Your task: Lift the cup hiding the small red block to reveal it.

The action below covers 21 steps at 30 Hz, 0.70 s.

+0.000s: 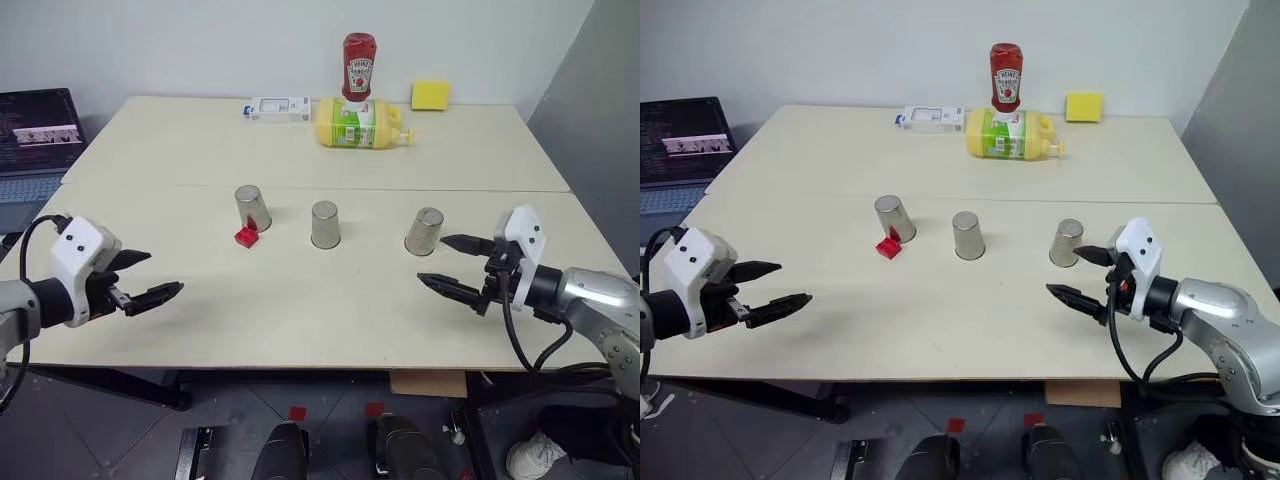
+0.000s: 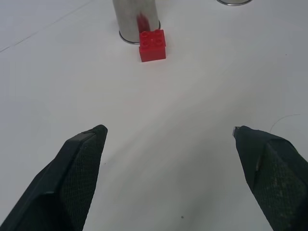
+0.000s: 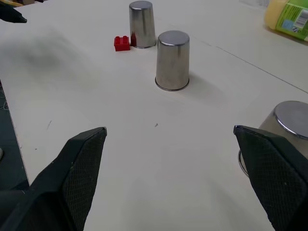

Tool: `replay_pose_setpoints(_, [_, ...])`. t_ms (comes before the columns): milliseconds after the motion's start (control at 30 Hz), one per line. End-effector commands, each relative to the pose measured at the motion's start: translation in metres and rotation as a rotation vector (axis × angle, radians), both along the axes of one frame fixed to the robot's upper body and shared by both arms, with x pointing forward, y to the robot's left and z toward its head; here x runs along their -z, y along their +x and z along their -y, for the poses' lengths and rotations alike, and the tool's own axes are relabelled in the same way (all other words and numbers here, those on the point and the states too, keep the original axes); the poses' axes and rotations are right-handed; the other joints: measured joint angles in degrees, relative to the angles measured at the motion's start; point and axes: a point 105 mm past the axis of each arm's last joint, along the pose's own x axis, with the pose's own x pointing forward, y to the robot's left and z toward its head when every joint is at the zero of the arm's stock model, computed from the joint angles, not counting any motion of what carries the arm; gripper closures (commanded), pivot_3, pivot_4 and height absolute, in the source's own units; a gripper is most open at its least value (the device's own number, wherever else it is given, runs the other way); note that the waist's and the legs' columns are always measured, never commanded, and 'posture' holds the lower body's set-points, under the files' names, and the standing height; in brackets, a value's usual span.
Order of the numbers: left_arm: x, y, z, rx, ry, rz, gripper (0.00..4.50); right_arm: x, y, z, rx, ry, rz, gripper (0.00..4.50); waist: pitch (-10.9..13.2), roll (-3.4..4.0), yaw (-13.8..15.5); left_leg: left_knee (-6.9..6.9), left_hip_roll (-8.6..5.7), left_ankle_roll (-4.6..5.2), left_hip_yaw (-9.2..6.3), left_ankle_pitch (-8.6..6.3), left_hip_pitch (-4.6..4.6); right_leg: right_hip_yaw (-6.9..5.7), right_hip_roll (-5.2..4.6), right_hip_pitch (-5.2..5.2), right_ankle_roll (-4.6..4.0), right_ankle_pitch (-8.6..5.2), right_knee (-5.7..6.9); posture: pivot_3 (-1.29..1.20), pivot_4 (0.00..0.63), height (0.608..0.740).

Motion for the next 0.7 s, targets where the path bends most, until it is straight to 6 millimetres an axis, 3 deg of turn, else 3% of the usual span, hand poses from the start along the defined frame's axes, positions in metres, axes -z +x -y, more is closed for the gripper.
replay_pose_setpoints(33, [-0.015, 0.000, 0.001, 0.008, 0.006, 0.062, 0.04, -0.008, -0.001, 0.000, -0.008, -0.009, 0.048, 0.00, 0.0, 0.00, 0.0, 0.00, 0.00, 0.00, 0.00, 0.00, 0.00, 0.00, 0.00, 0.00, 0.00, 0.00, 0.00, 0.00, 0.150, 0.740])
replay_pose_setpoints(700, [-0.012, 0.000, 0.015, 0.014, 0.023, 0.075, 0.04, -0.015, 0.007, 0.005, 0.006, -0.025, 0.117, 0.00, 0.0, 0.00, 0.0, 0.01, -0.01, 0.00, 0.01, 0.00, 0.00, 0.02, 0.00, 0.00, 0.01, 0.01, 0.00, 0.00, 0.150, 0.740])
